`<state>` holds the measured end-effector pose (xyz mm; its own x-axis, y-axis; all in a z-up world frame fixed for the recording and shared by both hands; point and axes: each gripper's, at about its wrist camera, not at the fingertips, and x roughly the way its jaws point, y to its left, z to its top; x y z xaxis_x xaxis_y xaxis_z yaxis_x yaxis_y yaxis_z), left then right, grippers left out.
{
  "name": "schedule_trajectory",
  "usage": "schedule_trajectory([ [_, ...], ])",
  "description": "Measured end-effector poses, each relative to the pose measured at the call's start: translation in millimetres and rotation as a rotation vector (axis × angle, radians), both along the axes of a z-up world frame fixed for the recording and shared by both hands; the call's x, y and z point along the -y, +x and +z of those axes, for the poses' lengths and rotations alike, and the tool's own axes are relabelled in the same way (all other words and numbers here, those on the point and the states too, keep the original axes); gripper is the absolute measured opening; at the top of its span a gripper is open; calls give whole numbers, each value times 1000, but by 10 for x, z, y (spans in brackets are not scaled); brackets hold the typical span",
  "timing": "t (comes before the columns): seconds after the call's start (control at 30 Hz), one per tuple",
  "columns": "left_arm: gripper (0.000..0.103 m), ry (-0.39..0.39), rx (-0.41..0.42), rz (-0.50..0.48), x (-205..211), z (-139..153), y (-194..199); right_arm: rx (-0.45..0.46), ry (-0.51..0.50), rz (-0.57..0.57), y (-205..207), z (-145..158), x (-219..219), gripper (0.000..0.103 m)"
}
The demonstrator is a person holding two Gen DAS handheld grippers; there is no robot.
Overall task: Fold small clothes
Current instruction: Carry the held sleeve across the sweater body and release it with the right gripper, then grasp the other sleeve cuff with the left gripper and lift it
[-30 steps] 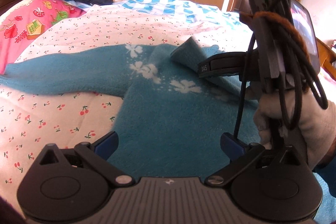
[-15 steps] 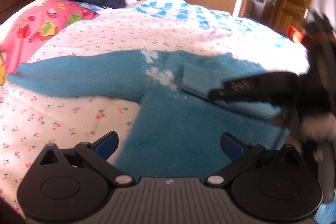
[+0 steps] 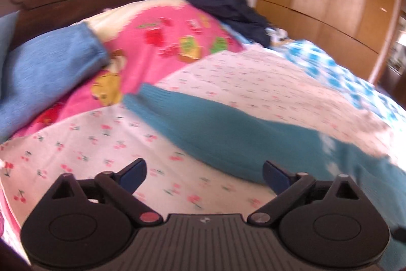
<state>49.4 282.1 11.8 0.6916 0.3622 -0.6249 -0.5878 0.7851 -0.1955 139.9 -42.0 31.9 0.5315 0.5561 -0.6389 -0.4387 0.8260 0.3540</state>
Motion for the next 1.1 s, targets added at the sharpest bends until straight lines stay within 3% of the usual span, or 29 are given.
schedule_trajectory([
  [0.17,70,-86,4,123,-549,-255,147,-13,-24,32,-46,-57,-163,31],
  [0.3,62,-210,48,199,-822,-525,244,-34,-39,42,-56,-116,-246,31],
  [0.43,62,-156,74,207,-830,-592,438,-50,-51,45,-43,-162,-289,31],
  [0.63,62,-164,76,211,-1022,-576,752,-66,-77,41,5,-233,-371,31],
  [0.67,59,-170,77,222,-1051,-577,776,-70,-77,36,15,-243,-380,31],
  [0.77,38,-167,47,248,-1092,-560,858,-78,-71,16,40,-254,-401,31],
  [0.87,18,-174,53,215,-1065,-496,891,-65,-55,0,33,-226,-380,31],
  [1.0,17,-149,98,149,-882,-328,866,-44,-34,-15,28,-156,-302,31],
  [1.1,16,-179,170,54,-671,-149,851,-35,-19,-38,26,-113,-207,31],
])
